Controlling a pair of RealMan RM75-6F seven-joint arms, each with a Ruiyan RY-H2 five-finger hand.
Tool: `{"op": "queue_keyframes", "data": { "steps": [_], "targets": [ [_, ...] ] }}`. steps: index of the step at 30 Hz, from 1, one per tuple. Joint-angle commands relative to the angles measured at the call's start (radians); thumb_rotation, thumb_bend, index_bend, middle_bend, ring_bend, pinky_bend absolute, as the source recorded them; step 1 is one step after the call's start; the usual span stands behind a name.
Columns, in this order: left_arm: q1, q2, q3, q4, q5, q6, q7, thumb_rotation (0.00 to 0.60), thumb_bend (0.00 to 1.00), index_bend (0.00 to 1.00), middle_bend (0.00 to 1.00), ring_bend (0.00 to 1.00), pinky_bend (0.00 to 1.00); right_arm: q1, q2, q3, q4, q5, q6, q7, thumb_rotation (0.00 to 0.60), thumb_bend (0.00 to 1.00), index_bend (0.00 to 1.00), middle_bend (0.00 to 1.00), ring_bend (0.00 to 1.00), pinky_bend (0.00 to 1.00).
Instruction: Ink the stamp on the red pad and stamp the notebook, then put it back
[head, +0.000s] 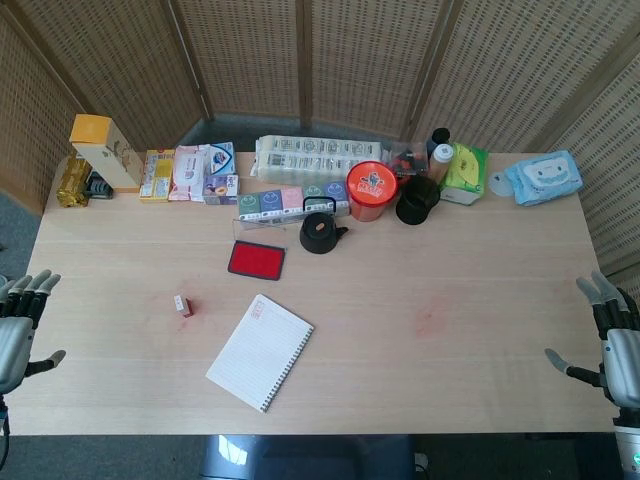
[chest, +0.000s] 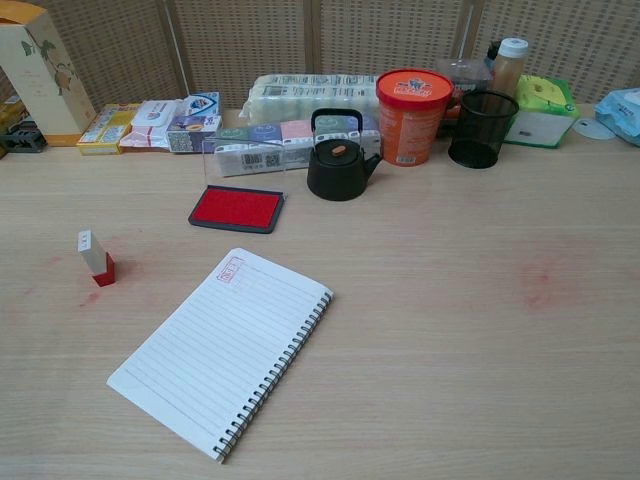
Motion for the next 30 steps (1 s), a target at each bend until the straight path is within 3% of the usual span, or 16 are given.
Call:
{"op": "queue_keyframes", "data": {
  "steps": [1,9,12,13,15,17,19,25,30],
  "targets": [
    [-0.001,0.0,0.0,0.001,0.0,-0.003,-0.003,0.6,0.01,0.0,0.0,0.0,0.02,0.0,0.001,0.0,-0.001,0.0,-0.003,0.0,0.6,0.07,0.0,0.0,0.0,0.0],
    [-0.014,-0.011,0.001,0.015,0.026,-0.014,-0.029,0.6,0.03,0.0,0.03,0.01,0.02,-0.002,0.009,-0.003,-0.011,-0.003,-0.007,0.005,0.6,0.07,0.0,0.0,0.0,0.0],
    [-0.026,-0.027,-0.003,0.037,0.047,-0.019,-0.042,0.6,0.04,0.0,0.29,0.21,0.07,-0.003,0.012,-0.004,-0.014,-0.006,-0.009,0.009,0.6,0.07,0.0,0.0,0.0,0.0],
    [-0.032,-0.032,-0.004,0.046,0.051,-0.023,-0.038,0.6,0.04,0.0,0.42,0.34,0.17,-0.003,0.013,-0.004,-0.014,-0.006,-0.009,0.01,0.6,0.07,0.0,0.0,0.0,0.0],
    [-0.041,-0.039,-0.009,0.056,0.051,-0.032,-0.039,0.6,0.06,0.0,0.65,0.6,0.46,-0.004,0.014,-0.004,-0.015,-0.006,-0.009,0.012,0.6,0.07,0.0,0.0,0.0,0.0],
    [-0.056,-0.05,-0.015,0.077,0.056,-0.045,-0.053,0.6,0.07,0.0,0.91,0.91,0.84,-0.004,0.015,-0.004,-0.015,-0.007,-0.01,0.014,0.6,0.07,0.0,0.0,0.0,0.0],
    [-0.074,-0.059,-0.021,0.103,0.068,-0.059,-0.054,0.6,0.07,0.05,1.0,1.0,0.98,-0.005,0.016,-0.004,-0.016,-0.006,-0.01,0.015,0.6,0.07,0.0,0.0,0.0,0.0],
    [-0.145,-0.092,-0.041,0.209,0.132,-0.093,-0.037,0.6,0.12,0.31,1.0,1.0,1.0,-0.006,0.02,-0.003,-0.019,-0.003,-0.013,0.02,0.6,0.07,0.0,0.0,0.0,0.0],
    [-0.226,-0.124,-0.034,0.322,0.196,-0.17,-0.041,0.6,0.18,0.39,1.0,1.0,1.0,-0.005,0.023,-0.003,-0.023,0.003,-0.02,0.018,0.6,0.07,0.0,0.0,0.0,0.0]
  ]
}}
